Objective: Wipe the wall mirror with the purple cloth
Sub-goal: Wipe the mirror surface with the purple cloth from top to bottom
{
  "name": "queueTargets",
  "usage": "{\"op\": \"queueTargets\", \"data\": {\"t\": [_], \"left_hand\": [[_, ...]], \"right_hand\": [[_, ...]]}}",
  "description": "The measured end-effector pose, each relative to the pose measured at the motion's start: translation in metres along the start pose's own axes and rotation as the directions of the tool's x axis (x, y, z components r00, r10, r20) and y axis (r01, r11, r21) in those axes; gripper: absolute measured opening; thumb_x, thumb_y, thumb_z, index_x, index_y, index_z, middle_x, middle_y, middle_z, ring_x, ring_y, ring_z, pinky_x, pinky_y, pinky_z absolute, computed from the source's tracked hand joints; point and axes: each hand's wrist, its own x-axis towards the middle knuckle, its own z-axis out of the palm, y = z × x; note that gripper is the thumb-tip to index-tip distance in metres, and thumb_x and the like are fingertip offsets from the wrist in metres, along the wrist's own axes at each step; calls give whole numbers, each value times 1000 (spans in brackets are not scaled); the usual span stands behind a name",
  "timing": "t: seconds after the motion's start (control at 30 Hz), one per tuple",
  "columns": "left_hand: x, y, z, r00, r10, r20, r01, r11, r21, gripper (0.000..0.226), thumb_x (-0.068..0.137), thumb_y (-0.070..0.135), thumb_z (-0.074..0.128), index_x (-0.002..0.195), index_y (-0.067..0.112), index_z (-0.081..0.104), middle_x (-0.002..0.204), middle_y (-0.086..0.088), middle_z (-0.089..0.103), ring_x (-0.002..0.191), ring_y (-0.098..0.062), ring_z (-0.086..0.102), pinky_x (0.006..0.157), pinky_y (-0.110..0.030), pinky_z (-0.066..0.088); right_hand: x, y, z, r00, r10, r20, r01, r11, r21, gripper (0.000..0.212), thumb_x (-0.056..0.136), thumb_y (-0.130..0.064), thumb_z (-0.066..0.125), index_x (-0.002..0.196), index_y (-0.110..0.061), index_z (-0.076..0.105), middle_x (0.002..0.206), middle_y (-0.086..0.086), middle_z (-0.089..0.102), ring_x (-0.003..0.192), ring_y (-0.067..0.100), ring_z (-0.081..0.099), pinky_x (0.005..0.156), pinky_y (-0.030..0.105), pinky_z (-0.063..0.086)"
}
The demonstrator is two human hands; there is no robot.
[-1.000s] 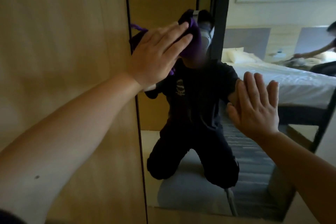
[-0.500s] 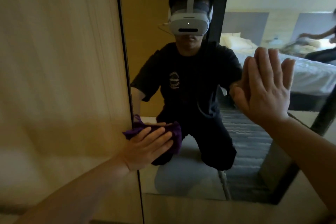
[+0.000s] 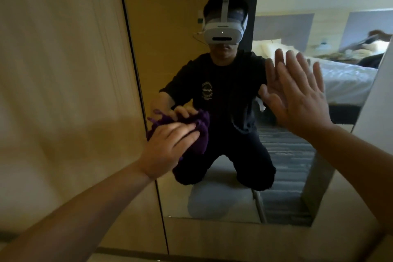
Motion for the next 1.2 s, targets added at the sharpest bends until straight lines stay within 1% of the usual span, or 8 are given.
{"op": "queueTargets", "data": {"t": [0.17, 0.27, 0.47, 0.67, 0.83, 1.0, 1.13, 1.2], "left_hand": [[138, -52, -21, 945, 9, -328, 32, 992, 122, 36, 97, 7, 63, 131, 11, 54, 130, -14, 58, 116, -33, 54, 97, -48, 45], [211, -78, -28, 905, 57, -422, 43, 974, 223, 35, 99, 15, 63, 132, 14, 52, 132, -11, 59, 118, -30, 55, 98, -44, 46], [219, -67, -4, 965, 94, -244, -12, 948, 317, 42, 105, 26, 45, 144, 10, 47, 149, -17, 47, 138, -35, 44, 112, -48, 35], [148, -28, 26, 982, 123, -146, -72, 947, 312, 48, 100, 28, 49, 144, 9, 50, 152, -14, 43, 142, -34, 40, 114, -49, 35], [70, 16, 60, 989, 93, -117, -63, 969, 238, 51, 92, 24, 58, 141, 11, 54, 152, -12, 45, 142, -33, 39, 112, -50, 38], [-30, 52, 101, 988, 145, 46, -152, 951, 268, 63, 96, 22, 54, 154, 18, 31, 157, -4, 35, 148, -28, 27, 119, -45, 23], [-35, 65, 96, 994, 76, 79, -91, 974, 208, 55, 96, 20, 53, 149, 23, 38, 153, 0, 39, 143, -25, 35, 117, -43, 26], [-26, 65, 87, 995, 53, 87, -64, 989, 131, 49, 97, 19, 52, 145, 25, 45, 150, 2, 42, 137, -23, 42, 111, -42, 34]], "right_hand": [[4, 36, -14, 994, 77, 73, -68, 990, -126, 69, 103, -47, 33, 157, -26, -4, 164, -2, -10, 152, 19, -12, 123, 50, -5], [1, 54, -7, 988, 118, 96, -100, 981, -168, 68, 102, -49, 29, 158, -17, 10, 166, 6, -2, 153, 22, -8, 122, 54, -2], [-2, 63, 10, 997, 41, -68, -50, 988, -145, 65, 104, -49, 26, 154, -8, 29, 163, 12, 12, 153, 31, 6, 121, 58, 4], [-2, 66, 17, 981, -19, -193, -9, 990, -143, 59, 104, -41, 36, 153, -10, 31, 160, 13, 19, 150, 31, 14, 120, 60, 11], [-1, 66, 13, 986, 4, -170, -24, 993, -116, 60, 105, -44, 31, 153, -9, 30, 161, 11, 16, 151, 33, 14, 119, 63, 13], [0, 63, 8, 993, 31, -113, -46, 990, -135, 62, 104, -45, 27, 154, -10, 27, 162, 10, 14, 152, 31, 9, 121, 59, 7], [3, 60, 0, 997, 61, -38, -66, 986, -153, 62, 102, -43, 31, 155, -10, 27, 164, 11, 15, 153, 30, 7, 123, 54, 2], [2, 60, -7, 999, 52, -9, -53, 988, -142, 62, 103, -43, 32, 157, -14, 20, 165, 9, 10, 153, 27, 3, 123, 51, 0]]}}
